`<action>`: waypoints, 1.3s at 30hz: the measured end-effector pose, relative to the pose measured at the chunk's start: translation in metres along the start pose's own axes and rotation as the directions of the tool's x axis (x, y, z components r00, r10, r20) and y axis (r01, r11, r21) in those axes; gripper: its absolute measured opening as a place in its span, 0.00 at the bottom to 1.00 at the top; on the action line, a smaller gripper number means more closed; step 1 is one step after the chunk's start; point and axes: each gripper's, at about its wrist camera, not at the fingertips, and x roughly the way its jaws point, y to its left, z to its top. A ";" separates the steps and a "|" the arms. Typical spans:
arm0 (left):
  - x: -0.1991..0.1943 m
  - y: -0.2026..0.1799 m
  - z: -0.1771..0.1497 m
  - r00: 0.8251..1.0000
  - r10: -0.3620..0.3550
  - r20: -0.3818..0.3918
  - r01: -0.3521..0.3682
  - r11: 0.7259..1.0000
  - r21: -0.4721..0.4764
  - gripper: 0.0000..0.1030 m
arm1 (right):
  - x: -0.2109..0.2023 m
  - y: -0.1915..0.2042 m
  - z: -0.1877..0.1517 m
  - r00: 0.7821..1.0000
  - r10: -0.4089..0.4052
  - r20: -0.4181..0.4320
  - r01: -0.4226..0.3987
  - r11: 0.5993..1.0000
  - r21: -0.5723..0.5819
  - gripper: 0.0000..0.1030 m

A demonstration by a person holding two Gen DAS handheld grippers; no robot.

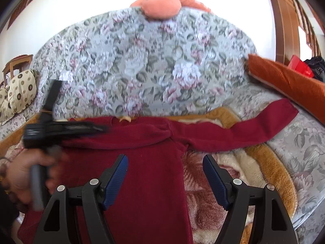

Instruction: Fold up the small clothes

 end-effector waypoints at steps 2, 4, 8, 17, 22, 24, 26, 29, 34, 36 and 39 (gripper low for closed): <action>0.002 0.044 0.003 0.993 0.119 -0.016 -0.120 0.985 -0.126 0.42 | 0.011 -0.003 0.021 0.997 0.075 -0.002 -0.075 0.997 -0.005 0.72; 0.012 0.072 -0.004 0.990 0.130 -0.060 -0.140 0.967 -0.211 0.36 | 0.039 0.000 0.051 0.995 0.096 -0.021 -0.097 0.993 -0.064 0.72; 0.011 0.053 -0.019 0.980 0.198 0.006 -0.196 0.974 -0.114 0.36 | 0.122 0.010 0.082 0.992 0.082 -0.094 -0.093 0.987 -0.128 0.72; 0.010 0.069 -0.024 0.984 0.169 0.057 -0.159 0.977 -0.143 0.36 | 0.271 -0.016 0.075 0.925 0.143 -0.351 -0.155 0.988 -0.006 0.51; 0.012 0.062 -0.023 0.978 0.198 0.063 -0.190 0.975 -0.119 0.36 | 0.253 0.005 0.094 0.939 -0.009 -0.344 0.010 1.000 0.001 0.41; 0.012 0.063 -0.023 0.977 0.201 0.064 -0.193 0.974 -0.117 0.36 | 0.237 0.039 0.096 0.954 0.080 -0.290 -0.094 0.995 -0.036 0.43; 0.012 0.063 -0.023 0.978 0.199 0.065 -0.190 0.975 -0.118 0.36 | 0.236 0.085 0.089 0.921 0.223 -0.319 -0.271 0.956 -0.114 0.44; 0.012 0.063 -0.024 0.978 0.198 0.065 -0.190 0.975 -0.118 0.36 | 0.264 0.117 0.071 0.904 0.153 -0.400 -0.278 0.920 -0.276 0.45; 0.013 0.062 -0.024 0.976 0.210 0.063 -0.202 0.973 -0.109 0.36 | 0.269 0.039 0.088 0.939 -0.065 -0.337 0.043 0.996 -0.074 0.55; 0.014 0.061 -0.024 0.975 0.215 0.064 -0.207 0.973 -0.103 0.36 | 0.243 0.031 0.087 0.961 0.028 -0.276 -0.053 0.995 -0.083 0.55; 0.014 0.061 -0.024 0.974 0.218 0.063 -0.211 0.972 -0.099 0.36 | 0.216 0.034 0.058 0.956 0.078 -0.284 -0.160 0.947 -0.278 0.57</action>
